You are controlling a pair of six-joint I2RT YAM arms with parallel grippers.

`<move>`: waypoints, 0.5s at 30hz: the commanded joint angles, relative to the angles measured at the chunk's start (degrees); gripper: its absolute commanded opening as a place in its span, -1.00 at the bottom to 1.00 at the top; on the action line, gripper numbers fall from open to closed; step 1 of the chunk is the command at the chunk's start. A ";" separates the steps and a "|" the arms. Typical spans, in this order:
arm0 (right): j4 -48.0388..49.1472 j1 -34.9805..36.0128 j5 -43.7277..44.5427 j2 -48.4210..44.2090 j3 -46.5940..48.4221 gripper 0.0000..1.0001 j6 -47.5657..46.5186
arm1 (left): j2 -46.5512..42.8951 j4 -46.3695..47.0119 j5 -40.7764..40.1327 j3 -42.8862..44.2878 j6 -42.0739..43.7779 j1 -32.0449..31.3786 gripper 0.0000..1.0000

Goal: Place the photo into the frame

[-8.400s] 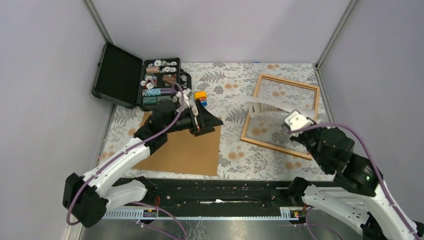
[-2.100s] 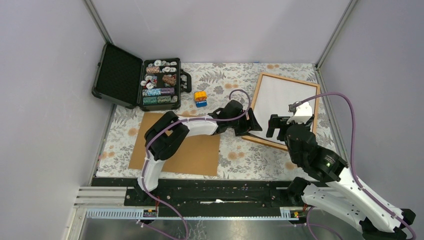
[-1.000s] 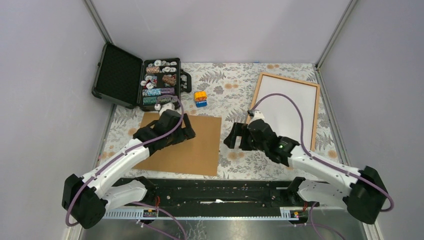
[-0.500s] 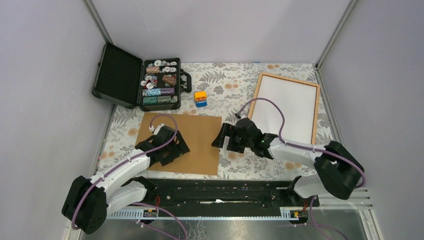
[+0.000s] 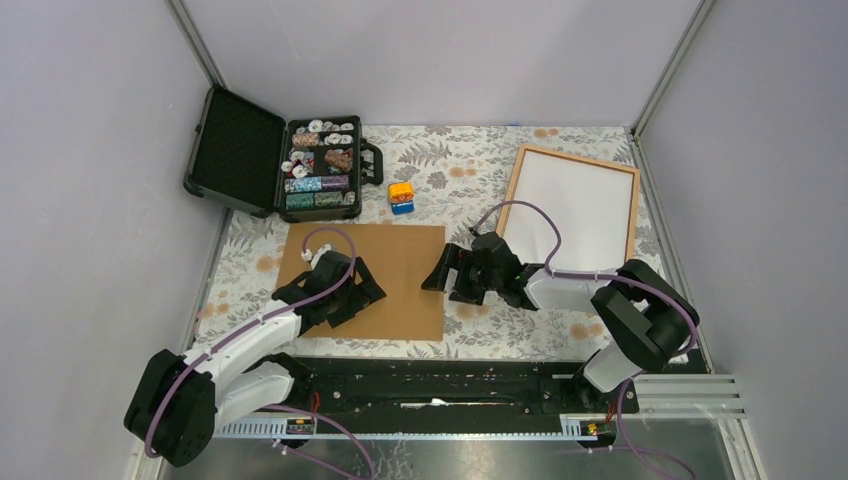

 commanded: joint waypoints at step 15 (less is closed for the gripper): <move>7.64 -2.08 7.83 6.01 1.05 0.99 -0.82 | 0.16 -0.32 1.04 -4.00 1.31 0.14 0.97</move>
